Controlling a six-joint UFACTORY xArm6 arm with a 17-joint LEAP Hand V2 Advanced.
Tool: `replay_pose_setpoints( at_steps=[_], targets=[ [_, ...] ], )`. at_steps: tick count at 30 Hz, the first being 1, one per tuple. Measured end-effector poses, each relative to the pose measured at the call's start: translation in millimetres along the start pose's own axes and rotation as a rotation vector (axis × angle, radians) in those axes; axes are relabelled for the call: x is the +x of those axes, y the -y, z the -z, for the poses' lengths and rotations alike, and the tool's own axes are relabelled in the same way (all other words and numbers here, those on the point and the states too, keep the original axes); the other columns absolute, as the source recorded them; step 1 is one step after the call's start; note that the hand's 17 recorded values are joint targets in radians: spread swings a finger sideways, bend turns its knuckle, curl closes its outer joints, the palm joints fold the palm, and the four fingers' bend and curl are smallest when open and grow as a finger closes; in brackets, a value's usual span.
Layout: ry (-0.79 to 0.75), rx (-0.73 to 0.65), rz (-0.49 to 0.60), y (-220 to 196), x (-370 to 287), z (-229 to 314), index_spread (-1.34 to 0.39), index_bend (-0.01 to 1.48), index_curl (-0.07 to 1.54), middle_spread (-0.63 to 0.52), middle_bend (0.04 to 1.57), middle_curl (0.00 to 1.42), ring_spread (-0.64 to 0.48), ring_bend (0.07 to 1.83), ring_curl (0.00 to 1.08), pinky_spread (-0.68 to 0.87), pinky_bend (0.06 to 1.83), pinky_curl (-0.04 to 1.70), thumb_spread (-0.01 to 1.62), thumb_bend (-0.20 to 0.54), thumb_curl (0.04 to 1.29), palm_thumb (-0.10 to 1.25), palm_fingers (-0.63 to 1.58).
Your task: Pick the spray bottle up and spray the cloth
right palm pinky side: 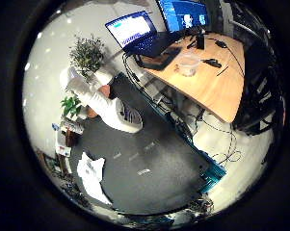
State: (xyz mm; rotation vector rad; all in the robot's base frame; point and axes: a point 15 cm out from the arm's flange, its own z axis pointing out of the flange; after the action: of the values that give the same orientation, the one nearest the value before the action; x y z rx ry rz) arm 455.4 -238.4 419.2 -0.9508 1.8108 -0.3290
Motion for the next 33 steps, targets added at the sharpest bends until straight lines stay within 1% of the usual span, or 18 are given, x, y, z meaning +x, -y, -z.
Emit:
replay_pose_setpoints(
  at_steps=[4,12,25,33],
  targets=[
    [0.007,-0.013,-0.031,0.1,11.3,-12.2,-0.11,0.16,0.28,0.26,0.2,0.31,0.37,0.3,0.25,0.62,0.85,0.22,1.0,-0.03,0.38,0.39,0.11],
    [0.071,-0.019,-0.092,-11.1,23.9,-46.7,-0.1,0.16,0.28,0.26,0.2,0.31,0.37,0.3,0.25,0.62,0.84,0.22,1.01,-0.031,0.37,0.36,0.08],
    [0.204,-0.007,-0.087,-40.2,-3.3,-99.3,-0.06,0.16,0.28,0.27,0.19,0.31,0.37,0.29,0.25,0.61,0.83,0.22,1.03,-0.027,0.37,0.34,0.04],
    [0.204,-0.046,-0.1,-54.2,7.0,-121.1,-0.07,0.16,0.28,0.27,0.19,0.31,0.37,0.29,0.25,0.6,0.83,0.23,1.04,-0.028,0.37,0.34,0.04]
  ],
)
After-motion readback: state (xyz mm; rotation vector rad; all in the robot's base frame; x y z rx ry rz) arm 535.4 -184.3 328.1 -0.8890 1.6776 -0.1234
